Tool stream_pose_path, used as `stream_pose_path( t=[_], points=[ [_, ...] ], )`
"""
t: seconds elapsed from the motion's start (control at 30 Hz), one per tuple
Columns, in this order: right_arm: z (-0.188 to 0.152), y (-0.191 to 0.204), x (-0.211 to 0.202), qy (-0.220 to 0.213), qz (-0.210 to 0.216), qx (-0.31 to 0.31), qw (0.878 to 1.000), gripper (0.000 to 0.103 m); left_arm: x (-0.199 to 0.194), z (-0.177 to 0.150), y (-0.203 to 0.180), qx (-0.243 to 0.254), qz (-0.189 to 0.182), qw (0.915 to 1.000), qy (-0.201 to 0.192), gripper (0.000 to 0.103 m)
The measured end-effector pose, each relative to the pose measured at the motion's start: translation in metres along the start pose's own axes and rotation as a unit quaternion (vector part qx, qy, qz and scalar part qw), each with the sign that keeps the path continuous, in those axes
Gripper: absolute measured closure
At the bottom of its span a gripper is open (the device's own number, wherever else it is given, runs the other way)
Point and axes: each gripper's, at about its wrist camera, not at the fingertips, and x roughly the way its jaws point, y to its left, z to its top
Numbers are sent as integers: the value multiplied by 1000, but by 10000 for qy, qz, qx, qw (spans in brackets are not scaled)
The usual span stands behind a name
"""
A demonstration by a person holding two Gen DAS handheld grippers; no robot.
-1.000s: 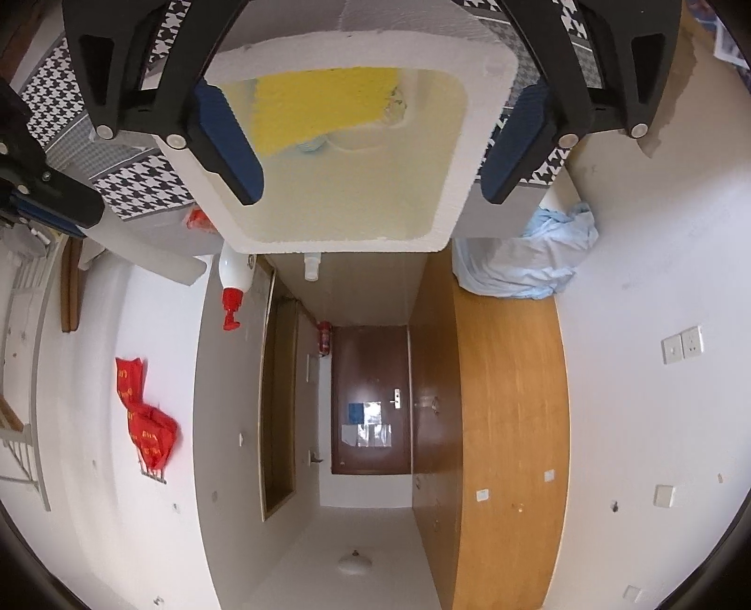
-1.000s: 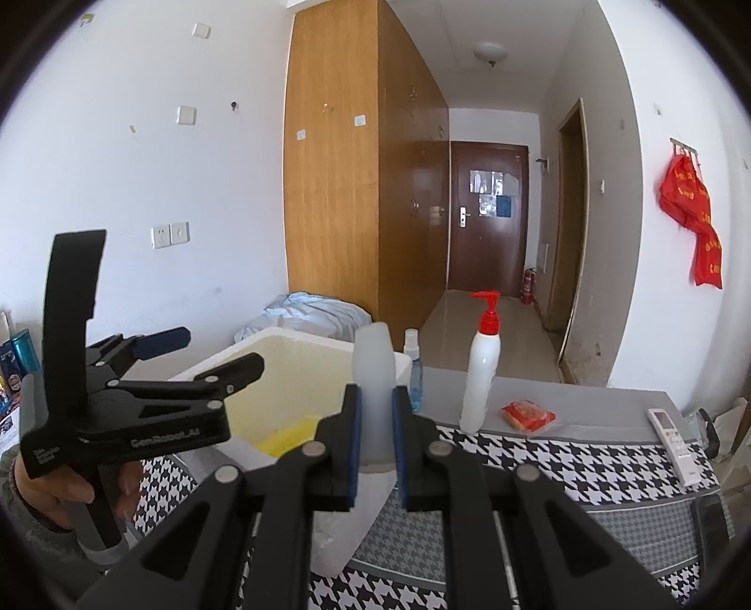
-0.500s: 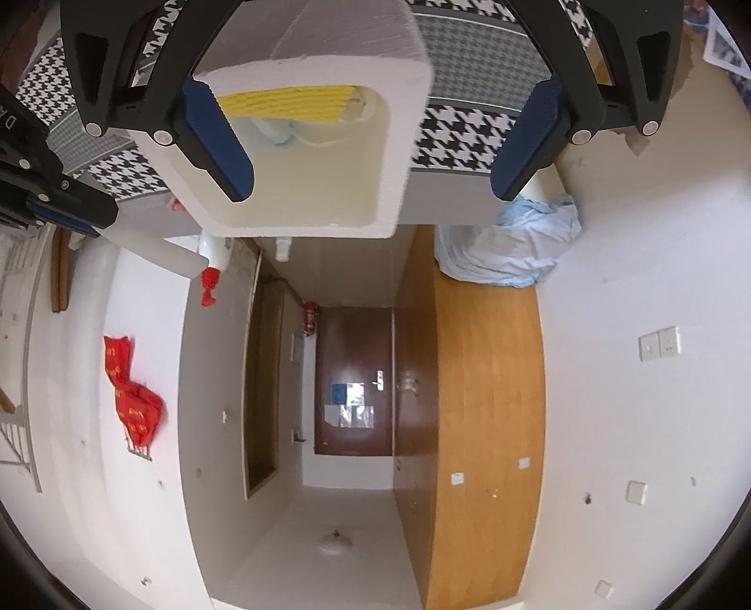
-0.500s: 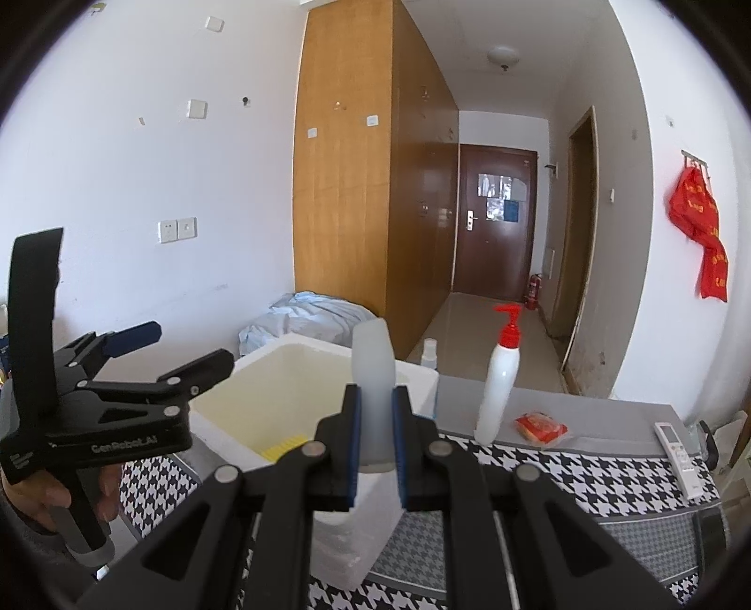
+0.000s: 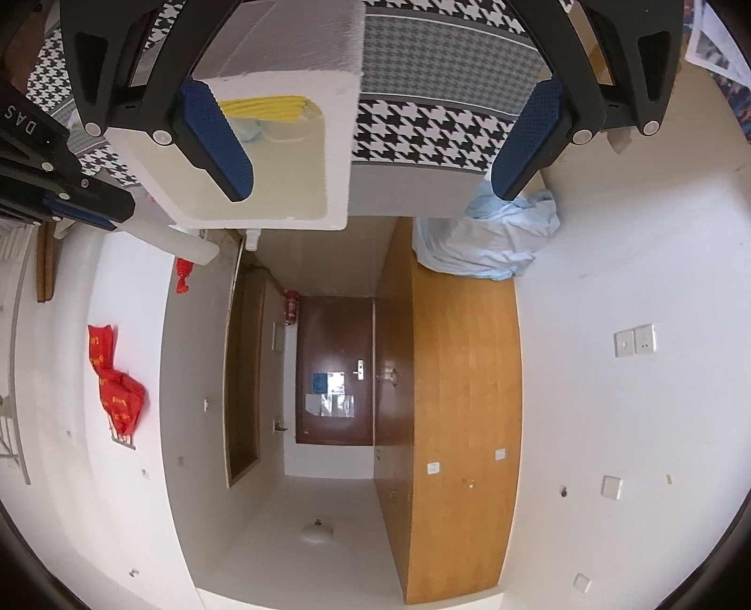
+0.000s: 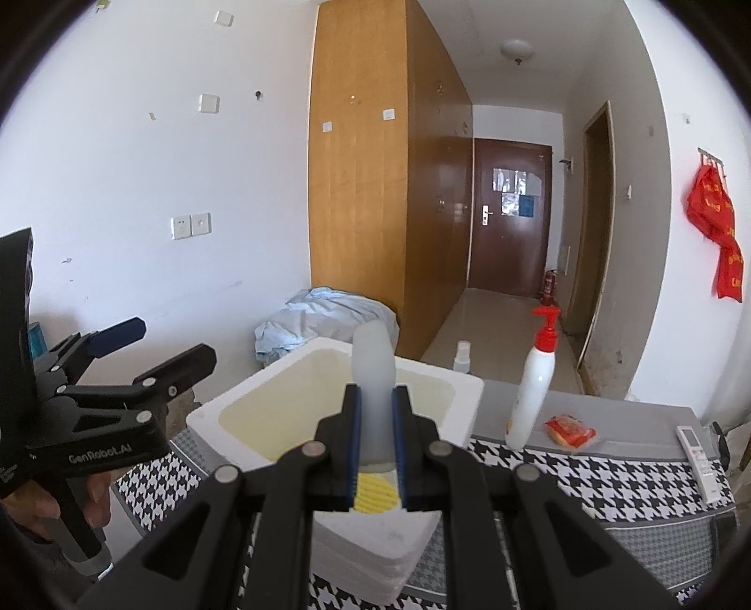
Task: Organize soft objects
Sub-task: 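Lower the white tube into the box and open the right gripper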
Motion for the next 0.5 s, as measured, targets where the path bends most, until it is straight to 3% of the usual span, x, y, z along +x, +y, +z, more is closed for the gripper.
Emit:
stream_pose_path(
  t=[0.5],
  points=[
    [2, 12, 28, 257, 109, 45, 9996, 84, -2, -6, 21, -112, 136, 9998, 35, 1]
  ],
)
